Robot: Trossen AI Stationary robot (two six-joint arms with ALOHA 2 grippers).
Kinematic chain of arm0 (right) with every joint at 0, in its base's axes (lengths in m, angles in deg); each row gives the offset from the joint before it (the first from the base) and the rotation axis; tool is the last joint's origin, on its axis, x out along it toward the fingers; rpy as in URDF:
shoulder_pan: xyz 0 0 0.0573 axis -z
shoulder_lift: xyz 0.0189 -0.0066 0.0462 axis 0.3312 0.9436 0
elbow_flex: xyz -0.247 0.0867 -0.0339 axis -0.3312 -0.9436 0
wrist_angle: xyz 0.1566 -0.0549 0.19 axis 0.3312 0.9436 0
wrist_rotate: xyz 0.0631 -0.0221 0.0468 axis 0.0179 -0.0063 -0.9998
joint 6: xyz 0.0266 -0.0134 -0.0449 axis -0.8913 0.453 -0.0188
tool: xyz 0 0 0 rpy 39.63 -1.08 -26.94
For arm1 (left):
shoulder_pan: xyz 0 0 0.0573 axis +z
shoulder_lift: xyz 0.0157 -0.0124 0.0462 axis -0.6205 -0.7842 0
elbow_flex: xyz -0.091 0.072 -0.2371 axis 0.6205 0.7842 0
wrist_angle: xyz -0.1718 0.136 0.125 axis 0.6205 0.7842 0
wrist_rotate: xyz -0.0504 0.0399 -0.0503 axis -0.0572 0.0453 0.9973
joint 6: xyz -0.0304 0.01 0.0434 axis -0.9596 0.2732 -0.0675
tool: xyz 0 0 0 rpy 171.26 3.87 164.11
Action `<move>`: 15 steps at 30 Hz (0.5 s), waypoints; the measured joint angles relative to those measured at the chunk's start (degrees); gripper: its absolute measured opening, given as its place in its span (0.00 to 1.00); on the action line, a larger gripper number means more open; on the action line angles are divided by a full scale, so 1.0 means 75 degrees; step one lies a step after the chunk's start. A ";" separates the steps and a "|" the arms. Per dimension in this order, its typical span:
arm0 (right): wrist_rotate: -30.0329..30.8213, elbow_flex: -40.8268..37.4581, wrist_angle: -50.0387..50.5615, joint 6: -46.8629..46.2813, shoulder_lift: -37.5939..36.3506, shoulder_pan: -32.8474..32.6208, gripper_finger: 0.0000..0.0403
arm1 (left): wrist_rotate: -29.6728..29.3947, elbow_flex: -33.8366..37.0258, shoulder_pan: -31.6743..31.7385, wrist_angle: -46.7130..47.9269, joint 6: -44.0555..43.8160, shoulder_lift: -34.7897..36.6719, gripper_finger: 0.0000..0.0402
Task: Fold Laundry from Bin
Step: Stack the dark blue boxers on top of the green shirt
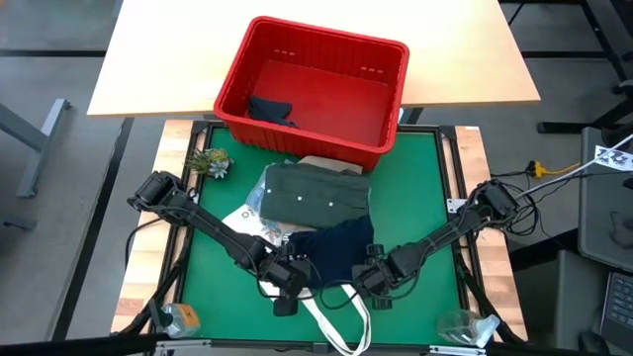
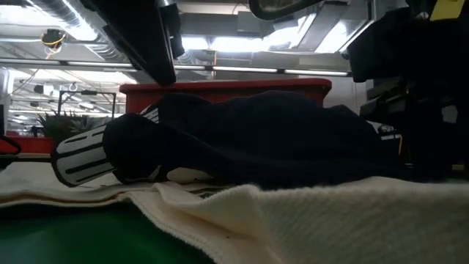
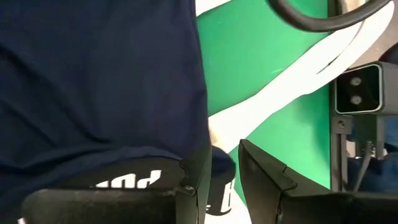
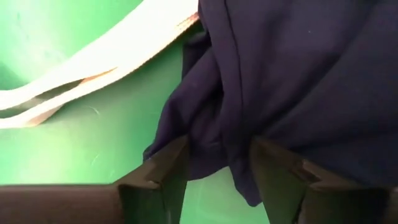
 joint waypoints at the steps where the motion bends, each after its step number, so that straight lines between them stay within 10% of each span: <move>1: -0.0023 -0.0003 -0.0017 0.0002 0.0014 0.0000 0.40 | -0.0007 0.0000 -0.0028 -0.0031 0.0000 0.0001 0.19; 11: -0.0269 -0.0015 -0.0167 0.0144 0.0040 0.0006 0.04 | -0.0098 0.0000 -0.0309 -0.0060 -0.0006 -0.0002 0.27; 15: -0.0285 -0.0017 -0.0168 0.0139 0.0043 0.0006 0.05 | -0.0103 0.0000 -0.0311 -0.0030 -0.0027 -0.0066 0.37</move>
